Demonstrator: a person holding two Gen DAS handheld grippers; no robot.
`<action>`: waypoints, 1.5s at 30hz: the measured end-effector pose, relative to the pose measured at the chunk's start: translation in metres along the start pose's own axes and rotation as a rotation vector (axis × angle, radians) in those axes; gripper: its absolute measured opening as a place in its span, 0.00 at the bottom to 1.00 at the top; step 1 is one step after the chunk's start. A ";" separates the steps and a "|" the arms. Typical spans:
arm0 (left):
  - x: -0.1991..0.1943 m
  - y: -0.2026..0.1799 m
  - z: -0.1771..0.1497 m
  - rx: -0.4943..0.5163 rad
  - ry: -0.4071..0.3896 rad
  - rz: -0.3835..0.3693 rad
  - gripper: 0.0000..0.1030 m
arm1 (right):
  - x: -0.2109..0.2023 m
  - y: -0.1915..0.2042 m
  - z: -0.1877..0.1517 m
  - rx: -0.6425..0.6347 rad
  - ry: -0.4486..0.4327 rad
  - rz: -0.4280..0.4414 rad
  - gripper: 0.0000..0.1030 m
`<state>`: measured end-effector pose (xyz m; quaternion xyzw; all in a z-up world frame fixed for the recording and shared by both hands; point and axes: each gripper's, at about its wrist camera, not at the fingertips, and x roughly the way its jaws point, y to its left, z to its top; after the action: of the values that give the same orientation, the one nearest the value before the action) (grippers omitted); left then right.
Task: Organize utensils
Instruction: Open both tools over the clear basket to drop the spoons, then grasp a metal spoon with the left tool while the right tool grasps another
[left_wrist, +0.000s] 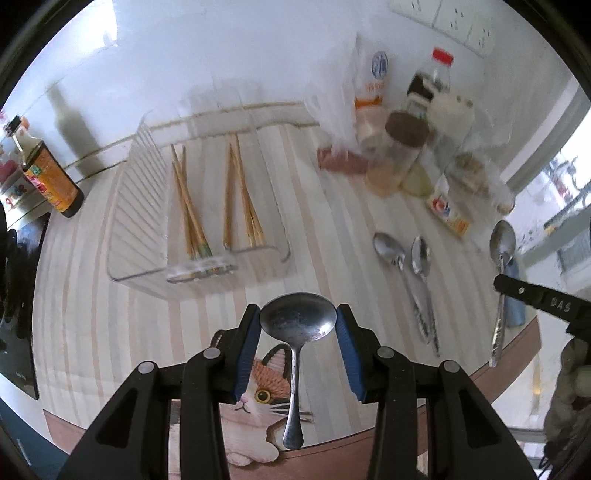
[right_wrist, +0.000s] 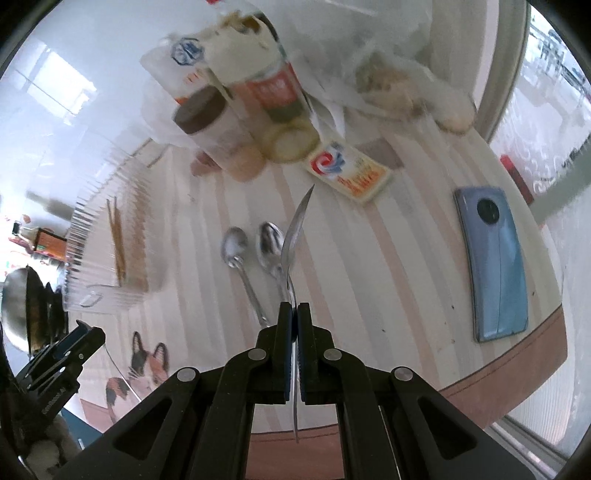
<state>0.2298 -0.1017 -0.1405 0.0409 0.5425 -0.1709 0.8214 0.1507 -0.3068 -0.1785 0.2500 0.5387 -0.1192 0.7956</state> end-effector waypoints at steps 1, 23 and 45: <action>-0.006 0.001 0.002 -0.007 -0.010 -0.008 0.37 | -0.003 0.004 0.002 -0.007 -0.007 0.007 0.03; -0.040 0.135 0.151 -0.258 -0.061 0.010 0.38 | 0.050 0.248 0.092 -0.319 0.095 0.280 0.03; -0.037 0.077 0.060 -0.228 -0.191 0.331 1.00 | 0.013 0.058 0.062 -0.086 -0.046 0.005 0.60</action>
<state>0.2948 -0.0357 -0.0915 0.0196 0.4639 0.0255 0.8853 0.2318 -0.2889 -0.1562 0.2142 0.5243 -0.0996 0.8181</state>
